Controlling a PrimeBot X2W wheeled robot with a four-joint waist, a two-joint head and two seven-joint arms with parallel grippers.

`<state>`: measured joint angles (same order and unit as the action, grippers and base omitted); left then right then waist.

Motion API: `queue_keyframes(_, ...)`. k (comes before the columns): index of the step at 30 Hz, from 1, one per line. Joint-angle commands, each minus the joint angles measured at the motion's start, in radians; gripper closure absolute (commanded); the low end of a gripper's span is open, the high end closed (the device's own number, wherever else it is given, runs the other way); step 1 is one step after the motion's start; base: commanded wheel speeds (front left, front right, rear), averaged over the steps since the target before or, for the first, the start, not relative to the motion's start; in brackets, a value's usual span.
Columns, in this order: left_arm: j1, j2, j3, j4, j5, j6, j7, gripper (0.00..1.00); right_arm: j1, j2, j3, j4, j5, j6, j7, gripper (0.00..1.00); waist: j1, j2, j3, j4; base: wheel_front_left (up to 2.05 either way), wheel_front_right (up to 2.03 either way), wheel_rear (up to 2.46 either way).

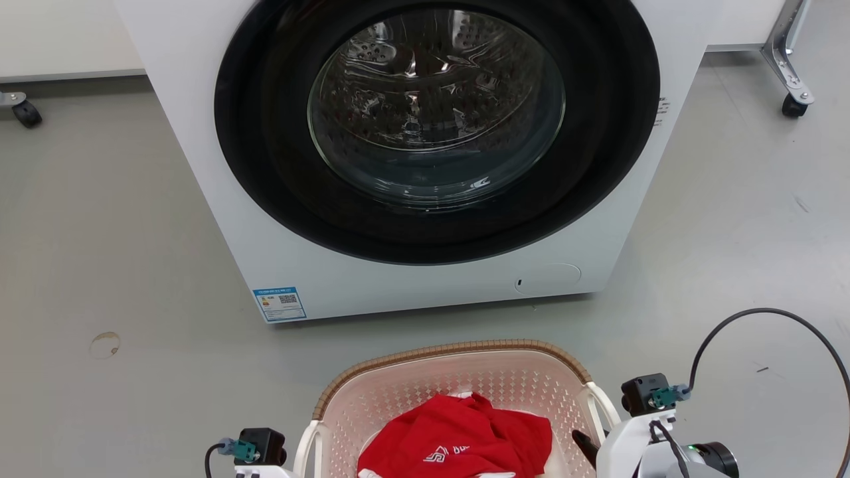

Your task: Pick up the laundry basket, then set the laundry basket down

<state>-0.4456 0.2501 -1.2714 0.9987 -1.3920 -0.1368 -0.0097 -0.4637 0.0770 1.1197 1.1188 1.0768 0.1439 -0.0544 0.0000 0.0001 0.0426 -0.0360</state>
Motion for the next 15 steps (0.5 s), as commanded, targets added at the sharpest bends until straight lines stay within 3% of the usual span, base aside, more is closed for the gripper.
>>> queue_keyframes(1, -0.01, 0.146, 0.019, 0.052, -0.002, 0.006, -0.01, 1.0, -0.028, -0.127, -0.004, 0.055, 0.012, -0.013, -0.027, 1.0, 0.0, -0.0001, 0.001, 0.001, 0.0, 0.0, 0.0)
queue_keyframes(15, -0.011, 0.148, 0.011, 0.053, -0.011, 0.006, -0.012, 1.0, -0.034, -0.127, 0.018, 0.062, 0.035, -0.013, -0.037, 1.0, 0.0, -0.0001, 0.004, 0.004, 0.0, 0.0, 0.0)
